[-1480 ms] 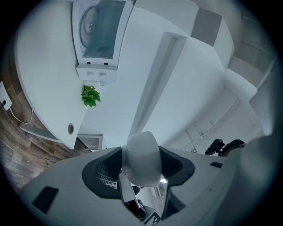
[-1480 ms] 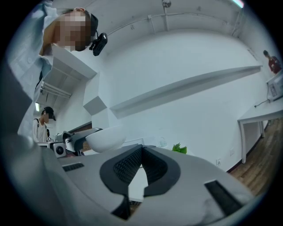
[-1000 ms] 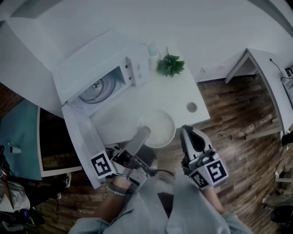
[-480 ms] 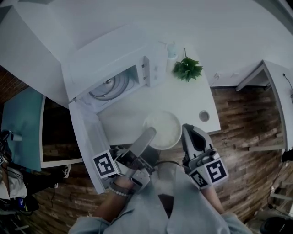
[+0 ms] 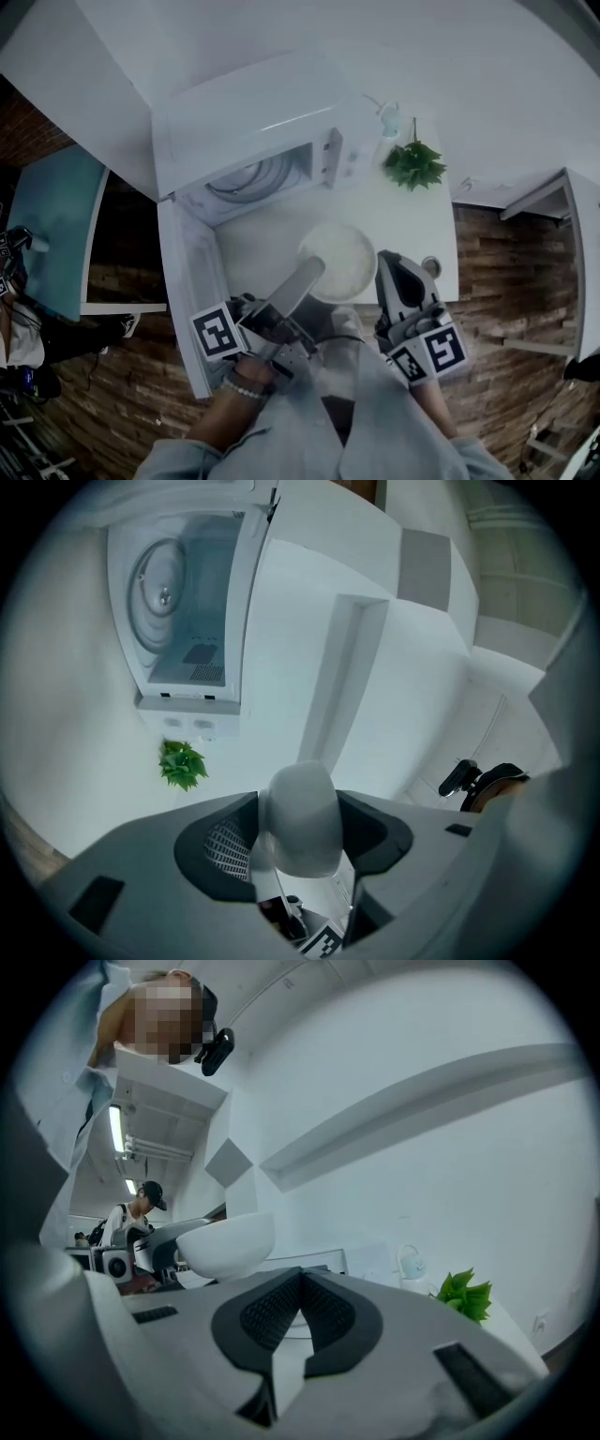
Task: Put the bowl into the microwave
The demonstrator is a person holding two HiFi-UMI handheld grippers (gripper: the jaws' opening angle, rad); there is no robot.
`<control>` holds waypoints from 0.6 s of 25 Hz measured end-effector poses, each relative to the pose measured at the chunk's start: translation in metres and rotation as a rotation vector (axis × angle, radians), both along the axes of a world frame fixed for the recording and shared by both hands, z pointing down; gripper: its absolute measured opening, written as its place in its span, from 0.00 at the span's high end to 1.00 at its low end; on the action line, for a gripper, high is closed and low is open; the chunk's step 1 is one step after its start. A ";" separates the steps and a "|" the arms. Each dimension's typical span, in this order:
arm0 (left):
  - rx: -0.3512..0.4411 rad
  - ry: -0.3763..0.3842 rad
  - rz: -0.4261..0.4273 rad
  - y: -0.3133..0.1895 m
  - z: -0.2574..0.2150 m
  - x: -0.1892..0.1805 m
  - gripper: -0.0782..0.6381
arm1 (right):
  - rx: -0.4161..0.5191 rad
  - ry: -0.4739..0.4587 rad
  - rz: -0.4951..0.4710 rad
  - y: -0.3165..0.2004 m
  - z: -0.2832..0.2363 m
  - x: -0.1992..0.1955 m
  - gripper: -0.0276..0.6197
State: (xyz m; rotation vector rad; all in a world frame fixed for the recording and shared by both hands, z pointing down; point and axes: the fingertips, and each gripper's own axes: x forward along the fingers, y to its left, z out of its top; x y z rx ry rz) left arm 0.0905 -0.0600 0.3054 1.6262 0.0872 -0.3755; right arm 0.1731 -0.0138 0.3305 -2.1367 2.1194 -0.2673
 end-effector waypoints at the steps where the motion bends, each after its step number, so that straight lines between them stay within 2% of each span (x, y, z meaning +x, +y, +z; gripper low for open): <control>1: -0.001 0.005 -0.020 -0.005 -0.001 0.001 0.56 | -0.002 0.003 -0.021 -0.005 0.000 0.001 0.95; 9: -0.016 0.008 -0.165 -0.033 -0.001 0.004 0.56 | 0.004 0.029 -0.146 -0.043 -0.007 0.017 0.95; 15: -0.009 0.001 -0.252 -0.046 0.003 0.004 0.56 | 0.020 0.075 -0.254 -0.066 -0.016 0.014 0.95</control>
